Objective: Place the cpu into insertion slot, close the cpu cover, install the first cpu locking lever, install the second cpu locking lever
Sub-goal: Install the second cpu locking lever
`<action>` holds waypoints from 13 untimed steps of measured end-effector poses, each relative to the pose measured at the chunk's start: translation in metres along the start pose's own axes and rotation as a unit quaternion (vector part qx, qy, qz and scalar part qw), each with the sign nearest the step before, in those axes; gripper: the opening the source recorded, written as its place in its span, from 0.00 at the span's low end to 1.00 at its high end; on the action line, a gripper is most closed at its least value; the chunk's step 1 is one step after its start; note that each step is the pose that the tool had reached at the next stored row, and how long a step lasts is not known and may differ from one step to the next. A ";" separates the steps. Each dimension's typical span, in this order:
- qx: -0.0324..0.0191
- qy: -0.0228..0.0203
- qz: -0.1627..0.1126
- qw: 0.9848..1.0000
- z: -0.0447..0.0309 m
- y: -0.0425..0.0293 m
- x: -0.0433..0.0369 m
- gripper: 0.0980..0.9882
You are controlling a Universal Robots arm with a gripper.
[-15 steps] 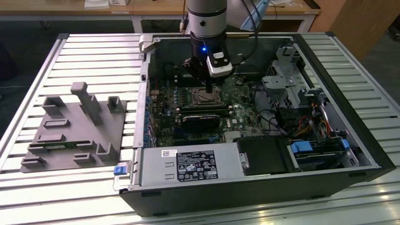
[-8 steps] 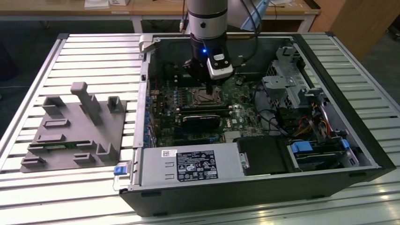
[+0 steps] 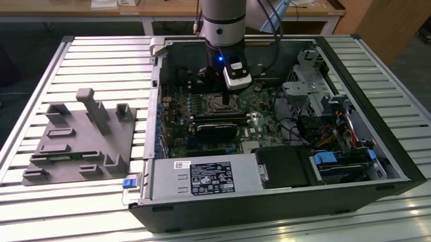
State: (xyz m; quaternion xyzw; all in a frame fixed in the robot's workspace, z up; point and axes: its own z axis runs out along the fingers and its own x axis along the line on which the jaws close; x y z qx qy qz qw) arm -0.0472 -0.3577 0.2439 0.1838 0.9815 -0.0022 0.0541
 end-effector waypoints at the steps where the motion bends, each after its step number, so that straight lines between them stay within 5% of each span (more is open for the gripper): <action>1: 0.000 0.000 -0.001 1.000 0.0005 -0.0009 0.0001 0.01; 13: -0.005 0.001 -0.038 0.999 0.0075 -0.0062 0.0048 0.01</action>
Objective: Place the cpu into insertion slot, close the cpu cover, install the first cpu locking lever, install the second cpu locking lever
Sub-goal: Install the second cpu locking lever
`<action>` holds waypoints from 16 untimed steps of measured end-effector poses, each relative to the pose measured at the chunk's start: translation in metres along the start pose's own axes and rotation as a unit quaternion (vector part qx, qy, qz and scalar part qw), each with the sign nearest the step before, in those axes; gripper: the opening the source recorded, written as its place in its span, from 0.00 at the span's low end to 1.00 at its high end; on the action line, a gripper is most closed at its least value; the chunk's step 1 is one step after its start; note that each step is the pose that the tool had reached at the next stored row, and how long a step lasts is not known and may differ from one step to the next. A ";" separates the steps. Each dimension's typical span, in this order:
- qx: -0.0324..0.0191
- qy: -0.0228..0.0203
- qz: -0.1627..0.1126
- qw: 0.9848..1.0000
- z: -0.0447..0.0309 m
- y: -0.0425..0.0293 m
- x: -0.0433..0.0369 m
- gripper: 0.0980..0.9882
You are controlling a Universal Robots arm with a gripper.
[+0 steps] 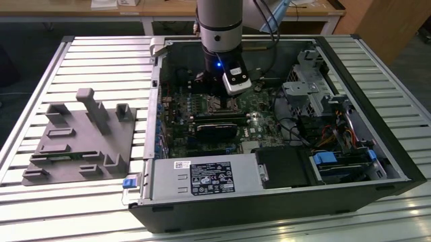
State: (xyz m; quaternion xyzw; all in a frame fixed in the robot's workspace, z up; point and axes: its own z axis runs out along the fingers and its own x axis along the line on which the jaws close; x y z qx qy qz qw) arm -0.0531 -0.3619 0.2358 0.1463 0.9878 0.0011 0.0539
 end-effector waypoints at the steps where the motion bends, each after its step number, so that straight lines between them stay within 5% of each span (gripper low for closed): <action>1: 0.000 0.000 0.000 1.000 0.0000 0.0000 0.0000 0.01; 16: -0.003 0.001 0.000 1.000 0.0058 -0.0021 0.0059 0.01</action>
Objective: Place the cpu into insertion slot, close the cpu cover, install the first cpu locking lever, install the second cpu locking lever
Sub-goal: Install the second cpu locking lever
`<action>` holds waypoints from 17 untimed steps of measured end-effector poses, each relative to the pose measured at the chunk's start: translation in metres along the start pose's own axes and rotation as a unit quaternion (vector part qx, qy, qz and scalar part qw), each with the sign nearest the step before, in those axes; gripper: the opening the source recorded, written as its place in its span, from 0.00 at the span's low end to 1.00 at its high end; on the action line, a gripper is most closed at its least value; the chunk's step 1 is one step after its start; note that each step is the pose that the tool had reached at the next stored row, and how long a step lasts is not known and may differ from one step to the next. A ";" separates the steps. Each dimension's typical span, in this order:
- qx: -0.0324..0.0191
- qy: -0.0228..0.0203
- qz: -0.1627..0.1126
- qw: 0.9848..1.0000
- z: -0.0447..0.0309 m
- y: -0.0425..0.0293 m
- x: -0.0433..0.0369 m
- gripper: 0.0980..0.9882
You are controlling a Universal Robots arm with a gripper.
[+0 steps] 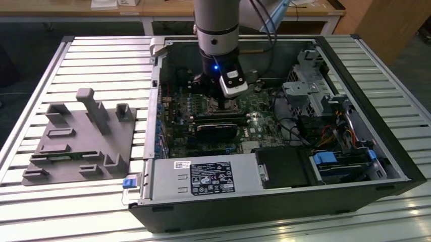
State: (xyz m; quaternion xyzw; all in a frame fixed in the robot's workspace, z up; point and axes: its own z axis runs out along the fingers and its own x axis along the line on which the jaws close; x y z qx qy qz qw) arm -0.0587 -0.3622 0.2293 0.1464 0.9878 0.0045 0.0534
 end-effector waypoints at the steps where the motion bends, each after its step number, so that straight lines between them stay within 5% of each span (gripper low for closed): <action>1: 0.000 0.000 0.000 1.000 0.0006 -0.0002 0.0005 0.01; 11: -0.003 0.001 0.000 1.000 0.0059 -0.0038 0.0039 0.01; 17: -0.013 0.004 0.001 1.000 0.0079 -0.0110 0.0045 0.01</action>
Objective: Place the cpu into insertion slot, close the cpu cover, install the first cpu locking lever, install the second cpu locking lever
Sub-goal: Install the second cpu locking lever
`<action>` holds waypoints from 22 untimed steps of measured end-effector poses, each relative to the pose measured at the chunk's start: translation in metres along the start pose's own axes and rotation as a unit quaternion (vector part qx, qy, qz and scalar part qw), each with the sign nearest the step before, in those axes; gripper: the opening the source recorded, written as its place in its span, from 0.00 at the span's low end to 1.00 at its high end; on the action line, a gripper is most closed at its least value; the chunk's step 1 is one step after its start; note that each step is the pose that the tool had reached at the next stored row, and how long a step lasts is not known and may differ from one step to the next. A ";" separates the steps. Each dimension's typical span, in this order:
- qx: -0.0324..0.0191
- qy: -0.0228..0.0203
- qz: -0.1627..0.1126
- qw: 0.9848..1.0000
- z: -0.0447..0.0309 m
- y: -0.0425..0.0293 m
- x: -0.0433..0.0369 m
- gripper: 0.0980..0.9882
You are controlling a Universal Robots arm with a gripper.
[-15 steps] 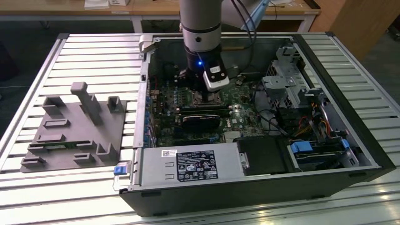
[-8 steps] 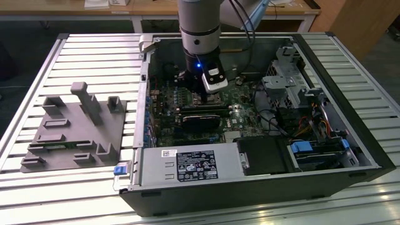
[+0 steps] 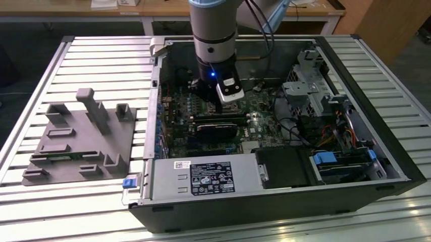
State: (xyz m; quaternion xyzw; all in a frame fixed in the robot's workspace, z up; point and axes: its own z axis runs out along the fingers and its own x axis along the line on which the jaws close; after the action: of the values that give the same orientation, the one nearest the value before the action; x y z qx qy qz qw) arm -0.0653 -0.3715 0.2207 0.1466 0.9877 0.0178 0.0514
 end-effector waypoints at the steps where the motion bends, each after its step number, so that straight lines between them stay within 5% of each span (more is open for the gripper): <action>1: -0.002 0.001 0.000 1.000 0.0002 -0.0014 0.0001 0.01; 15: -0.045 0.014 -0.007 0.999 0.0081 -0.0107 0.0069 0.01; 22: -0.053 0.018 -0.024 0.998 0.0116 -0.0162 0.0100 0.01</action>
State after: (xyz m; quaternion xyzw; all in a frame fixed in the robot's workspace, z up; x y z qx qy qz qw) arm -0.0781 -0.3838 0.2074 0.1194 0.9894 0.0713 0.0420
